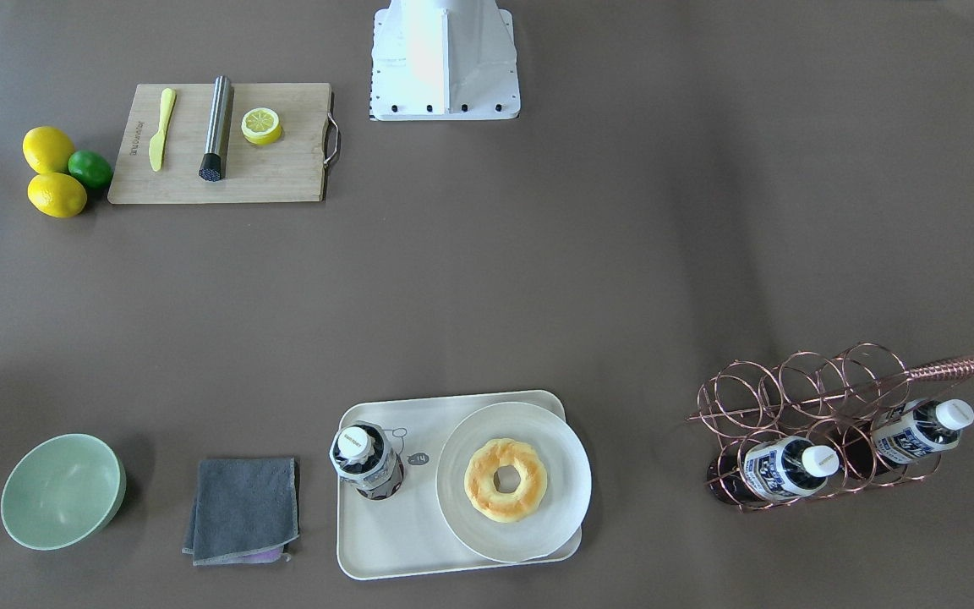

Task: Place tea on tray

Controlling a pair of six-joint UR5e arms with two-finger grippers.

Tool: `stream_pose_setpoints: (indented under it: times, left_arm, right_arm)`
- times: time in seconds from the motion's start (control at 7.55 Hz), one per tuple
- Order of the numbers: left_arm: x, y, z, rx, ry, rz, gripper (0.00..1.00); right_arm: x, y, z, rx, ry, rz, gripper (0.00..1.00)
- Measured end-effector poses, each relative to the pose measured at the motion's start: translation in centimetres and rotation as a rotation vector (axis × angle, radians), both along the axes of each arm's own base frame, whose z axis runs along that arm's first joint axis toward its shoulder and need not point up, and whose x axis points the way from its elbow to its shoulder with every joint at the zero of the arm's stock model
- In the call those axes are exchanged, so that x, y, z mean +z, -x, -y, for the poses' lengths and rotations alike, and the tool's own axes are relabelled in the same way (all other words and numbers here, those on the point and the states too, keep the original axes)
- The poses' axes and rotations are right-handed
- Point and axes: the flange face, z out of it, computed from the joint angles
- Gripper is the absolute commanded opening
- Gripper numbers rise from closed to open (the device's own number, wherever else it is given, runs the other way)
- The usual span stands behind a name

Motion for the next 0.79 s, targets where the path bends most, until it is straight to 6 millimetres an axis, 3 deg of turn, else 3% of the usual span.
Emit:
stream_pose_setpoints:
  times: [0.79]
  left_arm:
    - [1.8,0.0,-2.5,-0.009,0.009,0.004,0.98]
  right_arm:
    - [-0.5,0.2,0.1,0.008,-0.003,0.019,1.00]
